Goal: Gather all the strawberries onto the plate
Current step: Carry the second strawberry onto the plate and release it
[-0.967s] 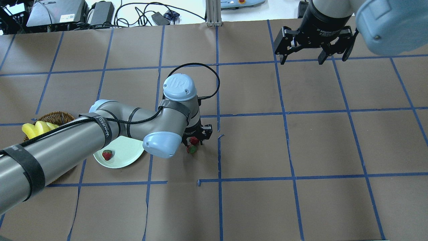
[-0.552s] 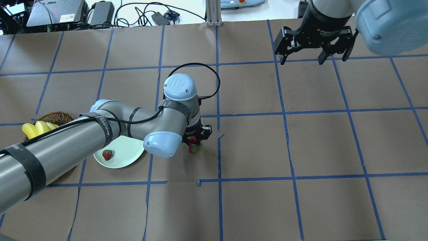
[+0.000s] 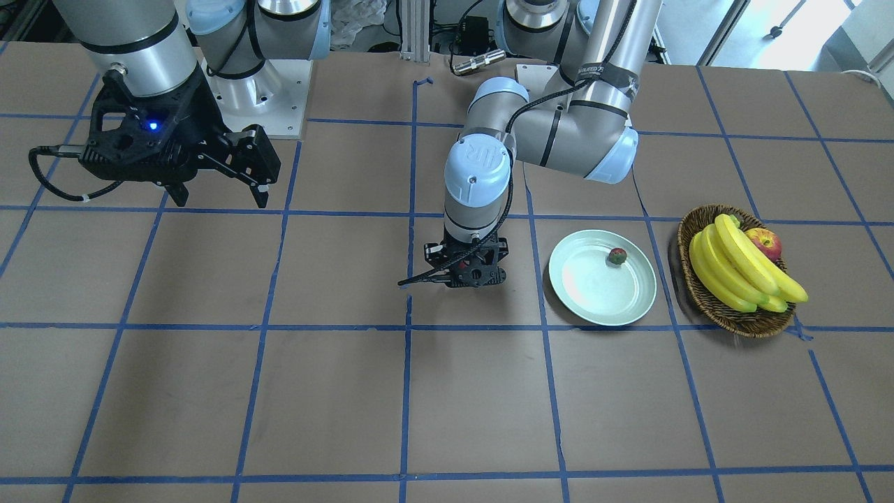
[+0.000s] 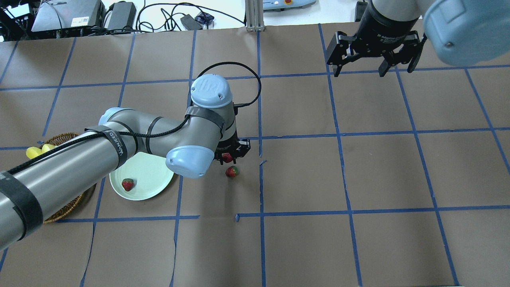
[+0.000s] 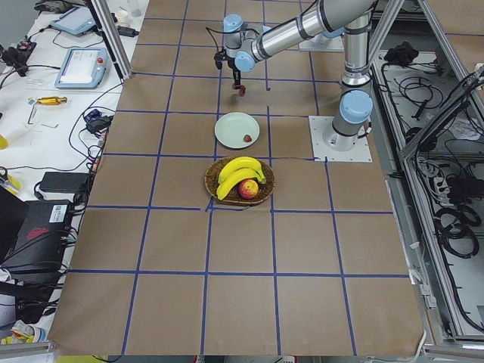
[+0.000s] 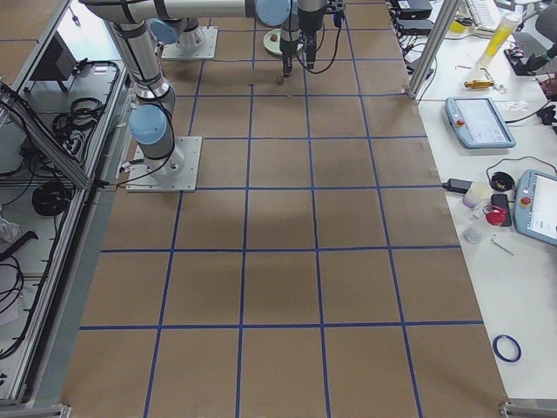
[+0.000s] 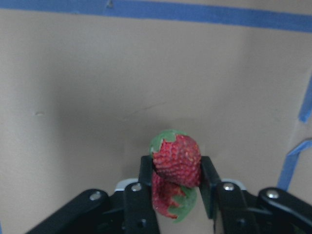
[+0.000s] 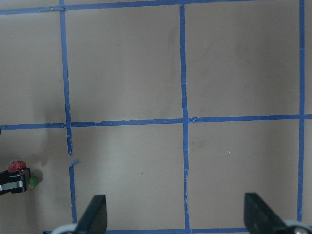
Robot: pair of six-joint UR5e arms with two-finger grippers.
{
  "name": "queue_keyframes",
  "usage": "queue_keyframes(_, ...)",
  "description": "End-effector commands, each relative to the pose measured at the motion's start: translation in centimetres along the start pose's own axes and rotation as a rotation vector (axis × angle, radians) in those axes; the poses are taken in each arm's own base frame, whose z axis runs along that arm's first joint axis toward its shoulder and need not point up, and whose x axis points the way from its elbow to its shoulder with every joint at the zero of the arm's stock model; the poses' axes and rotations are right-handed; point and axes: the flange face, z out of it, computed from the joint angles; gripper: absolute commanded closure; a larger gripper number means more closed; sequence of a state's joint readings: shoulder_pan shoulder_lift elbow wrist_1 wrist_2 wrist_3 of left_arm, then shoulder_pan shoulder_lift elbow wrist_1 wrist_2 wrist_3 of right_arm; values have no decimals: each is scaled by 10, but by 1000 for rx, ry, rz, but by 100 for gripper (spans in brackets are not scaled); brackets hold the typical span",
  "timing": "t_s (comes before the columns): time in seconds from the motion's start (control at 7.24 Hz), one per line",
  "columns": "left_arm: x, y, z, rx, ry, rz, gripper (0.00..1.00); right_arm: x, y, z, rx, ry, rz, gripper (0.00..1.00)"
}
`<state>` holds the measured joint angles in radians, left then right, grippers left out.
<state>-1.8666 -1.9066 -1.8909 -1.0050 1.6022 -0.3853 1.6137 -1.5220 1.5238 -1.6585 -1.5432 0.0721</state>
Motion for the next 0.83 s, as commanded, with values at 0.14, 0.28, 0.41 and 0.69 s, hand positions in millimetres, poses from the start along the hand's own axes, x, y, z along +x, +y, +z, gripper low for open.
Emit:
queue_keyframes(0.14,-83,-2,-23,-139,-157,76,100,1,-1,0,2,0,1,0)
queue_keyframes(0.28,-134,-6,-19,-184,-193,69,100,1,0,0,0,0,1,0)
queue_keyframes(0.41,-179,-4,-3,-234,-197,94,100,1,0,0,0,0,1,0)
queue_keyframes(0.69,-222,-2,32,-233,-185,129,93,0,0,1,0,-2,1,0)
